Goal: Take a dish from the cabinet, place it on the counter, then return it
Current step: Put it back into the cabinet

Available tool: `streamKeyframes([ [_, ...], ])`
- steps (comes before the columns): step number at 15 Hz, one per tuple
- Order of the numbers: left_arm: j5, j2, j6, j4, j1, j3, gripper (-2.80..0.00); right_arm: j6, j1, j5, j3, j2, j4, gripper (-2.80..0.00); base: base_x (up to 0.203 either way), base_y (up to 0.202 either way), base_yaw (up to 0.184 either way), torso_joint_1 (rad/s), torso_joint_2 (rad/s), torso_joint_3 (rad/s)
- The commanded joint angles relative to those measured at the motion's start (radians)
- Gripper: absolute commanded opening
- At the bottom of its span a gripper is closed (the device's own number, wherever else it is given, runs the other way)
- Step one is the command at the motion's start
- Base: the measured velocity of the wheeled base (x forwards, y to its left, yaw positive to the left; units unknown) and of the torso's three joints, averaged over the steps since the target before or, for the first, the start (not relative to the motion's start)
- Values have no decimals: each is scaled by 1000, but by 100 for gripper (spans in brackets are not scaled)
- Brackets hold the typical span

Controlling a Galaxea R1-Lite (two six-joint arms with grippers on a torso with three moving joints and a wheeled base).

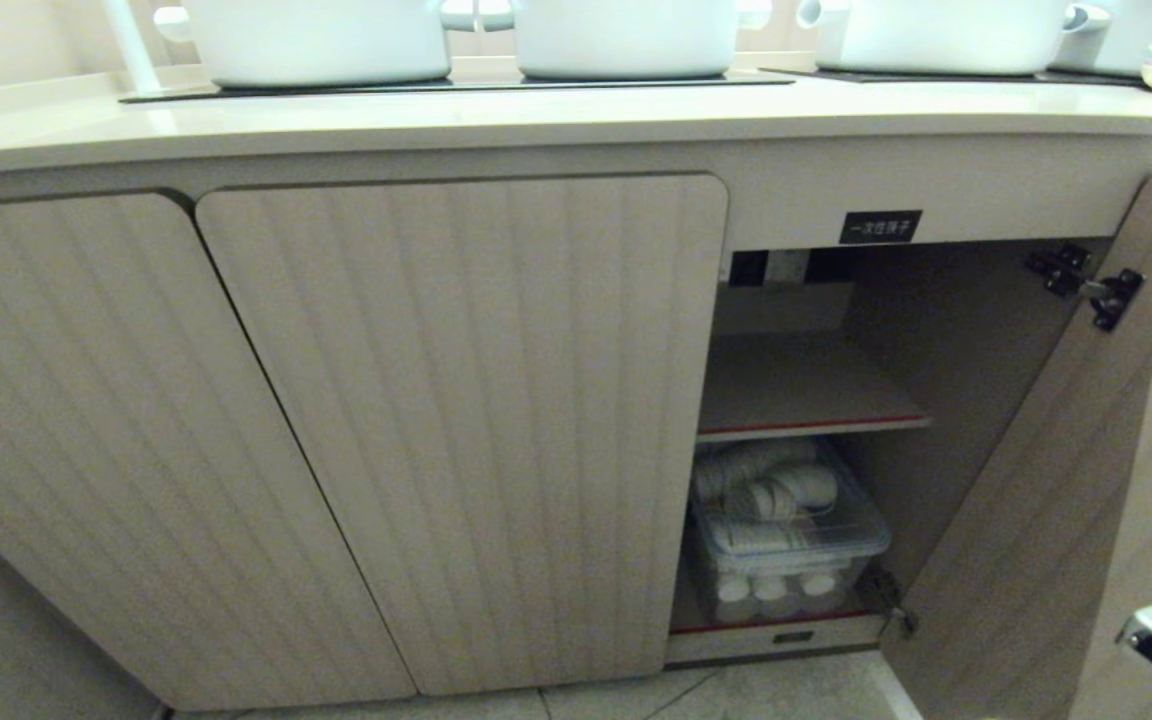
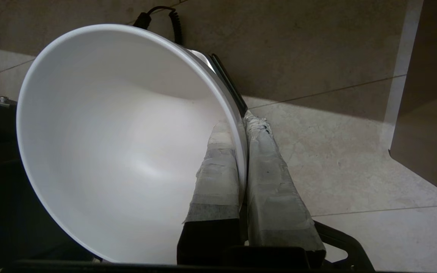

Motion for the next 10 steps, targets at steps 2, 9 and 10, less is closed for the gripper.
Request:
streamKeyframes([
  [2, 0, 0, 0, 0, 0, 0, -280, 0, 0, 2, 0, 0, 1, -280, 0, 0, 0, 0, 0, 0],
  [9, 0, 0, 0, 0, 0, 0, -280, 0, 0, 2, -2, 0, 1, -280, 0, 0, 0, 0, 0, 0],
  [10, 0, 0, 0, 0, 0, 0, -280, 0, -1, 2, -5, 1, -4, -280, 0, 0, 0, 0, 0, 0],
])
